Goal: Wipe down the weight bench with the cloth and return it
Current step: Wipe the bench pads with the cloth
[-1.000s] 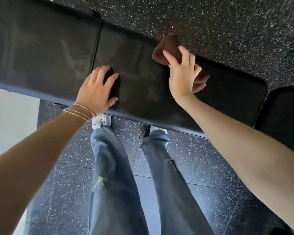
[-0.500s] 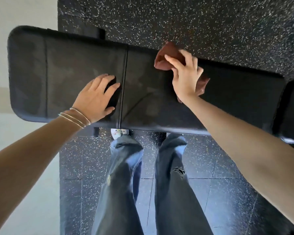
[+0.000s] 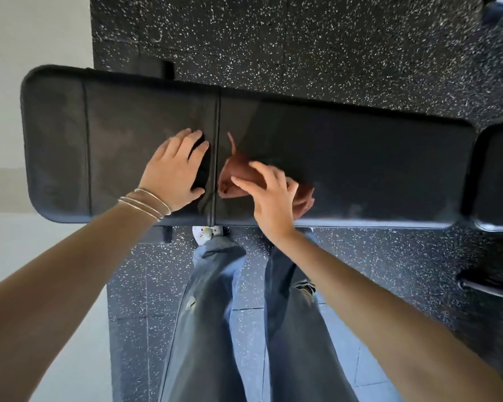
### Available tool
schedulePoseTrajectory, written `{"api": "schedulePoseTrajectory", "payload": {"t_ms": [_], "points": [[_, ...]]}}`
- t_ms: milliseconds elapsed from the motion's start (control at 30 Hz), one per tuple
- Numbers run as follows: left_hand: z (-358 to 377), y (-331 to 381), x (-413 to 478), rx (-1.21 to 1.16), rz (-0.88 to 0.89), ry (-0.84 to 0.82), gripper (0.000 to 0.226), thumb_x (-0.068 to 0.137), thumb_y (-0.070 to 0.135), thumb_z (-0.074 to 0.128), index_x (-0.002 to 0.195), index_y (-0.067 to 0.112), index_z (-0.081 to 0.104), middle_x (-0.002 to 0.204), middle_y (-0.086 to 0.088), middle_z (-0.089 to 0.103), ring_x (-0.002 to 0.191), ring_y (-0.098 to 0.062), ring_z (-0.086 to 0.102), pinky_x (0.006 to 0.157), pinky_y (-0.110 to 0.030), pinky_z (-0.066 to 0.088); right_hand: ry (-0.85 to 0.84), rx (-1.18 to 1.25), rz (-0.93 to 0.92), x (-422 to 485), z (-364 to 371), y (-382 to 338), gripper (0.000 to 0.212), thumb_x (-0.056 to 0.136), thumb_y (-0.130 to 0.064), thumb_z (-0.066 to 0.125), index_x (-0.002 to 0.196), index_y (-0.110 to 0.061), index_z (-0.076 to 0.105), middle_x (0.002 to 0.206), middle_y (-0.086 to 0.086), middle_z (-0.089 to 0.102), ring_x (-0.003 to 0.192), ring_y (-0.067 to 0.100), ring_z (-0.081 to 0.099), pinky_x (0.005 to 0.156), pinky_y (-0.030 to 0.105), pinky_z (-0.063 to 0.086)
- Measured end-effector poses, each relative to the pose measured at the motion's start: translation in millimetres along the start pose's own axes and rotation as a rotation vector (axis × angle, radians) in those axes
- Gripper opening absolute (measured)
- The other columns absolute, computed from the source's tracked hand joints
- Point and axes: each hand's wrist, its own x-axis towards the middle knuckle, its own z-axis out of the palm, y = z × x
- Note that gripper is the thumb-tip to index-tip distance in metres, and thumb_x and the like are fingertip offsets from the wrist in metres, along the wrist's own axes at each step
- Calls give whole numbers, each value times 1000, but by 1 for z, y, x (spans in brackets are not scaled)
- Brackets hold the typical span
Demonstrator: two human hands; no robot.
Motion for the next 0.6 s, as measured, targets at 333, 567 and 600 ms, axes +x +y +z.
{"api": "schedulePoseTrajectory", "payload": {"t_ms": [333,567,600], "points": [[9,-6,-2,23,20,-1,88,75,34,71,144,0,28,155,-11,22,144,-27,17,118,-39,19,-93,-80,217,191,-23,-13,51,93,-8,48,124,-47,53,143,-8,39,126,19,34,92,40,27],[10,-12,-2,29,45,-22,90,76,38,71,145,1,26,155,-11,21,144,-26,17,116,-40,21,48,-167,-3,81,-10,-17,65,72,7,55,120,-37,59,140,2,45,123,28,40,87,45,33],[9,-13,-2,29,49,-29,91,76,37,72,145,2,26,156,-10,20,144,-26,17,116,-39,21,41,-166,-36,54,-7,-15,65,68,9,57,117,-34,63,136,5,49,119,30,44,84,46,34]]}}
